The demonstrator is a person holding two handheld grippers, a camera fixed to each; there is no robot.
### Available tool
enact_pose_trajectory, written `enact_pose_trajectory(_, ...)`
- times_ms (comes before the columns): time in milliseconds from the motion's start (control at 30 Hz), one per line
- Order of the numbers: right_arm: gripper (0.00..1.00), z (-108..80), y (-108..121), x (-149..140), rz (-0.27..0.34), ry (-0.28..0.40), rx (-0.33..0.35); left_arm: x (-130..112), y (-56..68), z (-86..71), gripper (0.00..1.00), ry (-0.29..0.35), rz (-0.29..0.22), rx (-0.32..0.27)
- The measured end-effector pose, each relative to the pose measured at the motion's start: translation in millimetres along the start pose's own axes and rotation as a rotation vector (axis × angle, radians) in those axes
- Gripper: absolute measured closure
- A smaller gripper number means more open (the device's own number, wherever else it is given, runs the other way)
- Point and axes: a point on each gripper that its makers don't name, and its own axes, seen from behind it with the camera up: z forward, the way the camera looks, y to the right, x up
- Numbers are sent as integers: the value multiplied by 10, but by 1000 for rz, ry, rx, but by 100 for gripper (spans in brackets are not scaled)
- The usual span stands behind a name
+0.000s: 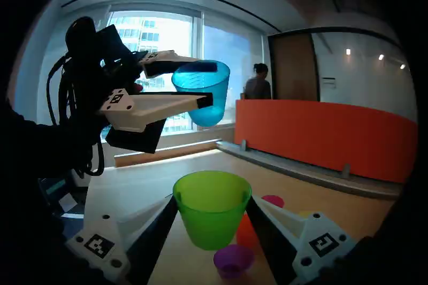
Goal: Pour water
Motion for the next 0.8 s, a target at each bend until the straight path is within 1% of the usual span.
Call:
enact_pose_trajectory(200,9,17,-31,9,-2,2,10,31,45,-5,12,3,43,-1)
enact_pose_trajectory(400,9,34,-69,28,-5,3,20,63,44,24,12,7,89,5)
enact_pose_trajectory(800,9,58,-132,58,-13,5,33,112,12,90,12,14,163,18)
